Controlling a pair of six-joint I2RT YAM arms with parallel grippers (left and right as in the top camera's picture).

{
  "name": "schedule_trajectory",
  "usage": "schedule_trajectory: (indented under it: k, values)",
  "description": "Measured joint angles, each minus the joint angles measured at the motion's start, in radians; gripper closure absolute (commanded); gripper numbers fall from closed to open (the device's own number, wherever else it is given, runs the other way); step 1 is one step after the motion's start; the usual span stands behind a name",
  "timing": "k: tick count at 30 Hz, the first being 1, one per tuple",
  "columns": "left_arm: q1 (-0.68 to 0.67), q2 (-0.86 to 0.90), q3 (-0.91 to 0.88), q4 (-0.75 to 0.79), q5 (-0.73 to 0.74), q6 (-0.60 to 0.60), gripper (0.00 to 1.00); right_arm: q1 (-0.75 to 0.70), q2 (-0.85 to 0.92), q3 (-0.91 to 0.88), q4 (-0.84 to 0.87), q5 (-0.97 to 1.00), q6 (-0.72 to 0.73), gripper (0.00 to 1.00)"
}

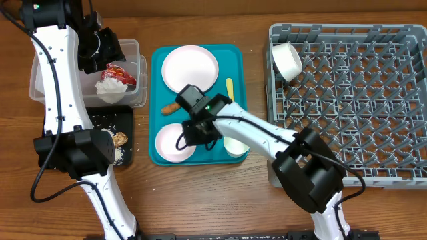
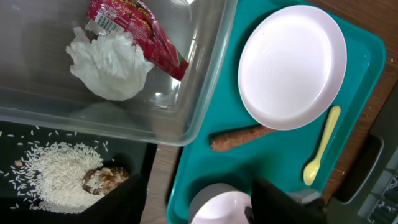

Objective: Sort waste into correct bins and load items into the dishwasher
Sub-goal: 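Move right gripper back to the teal tray and grasp the pink bowl, then place the pink bowl with right gripper into the dish rack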

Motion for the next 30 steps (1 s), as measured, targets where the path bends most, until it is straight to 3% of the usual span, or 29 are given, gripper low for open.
schedule_trajectory:
  k: [8,12,15,18,23,30]
  values:
    - [0.0,0.0,0.0,0.006,0.005,0.0,0.41,-0.083,-0.031,0.369,-0.305,0.109,-0.052,0.96]
    - [0.0,0.0,0.0,0.006,0.005,0.0,0.41,-0.091,-0.142,0.542,-0.492,0.402,-0.026,0.96]
    - [0.0,0.0,0.0,0.006,0.005,0.0,0.41,-0.088,-0.215,0.577,-0.633,0.64,0.042,0.96]
    - [0.0,0.0,0.0,0.006,0.005,0.0,0.41,-0.086,-0.253,0.57,-0.807,0.893,0.164,0.96]
    - [-0.002,0.0,0.0,0.007,0.005,0.0,0.41,-0.102,-0.241,0.442,-0.814,1.124,0.286,0.96]
    - [-0.002,0.0,0.0,0.016,0.009,0.0,0.41,-0.184,-0.22,0.151,-0.813,1.339,0.343,0.96]
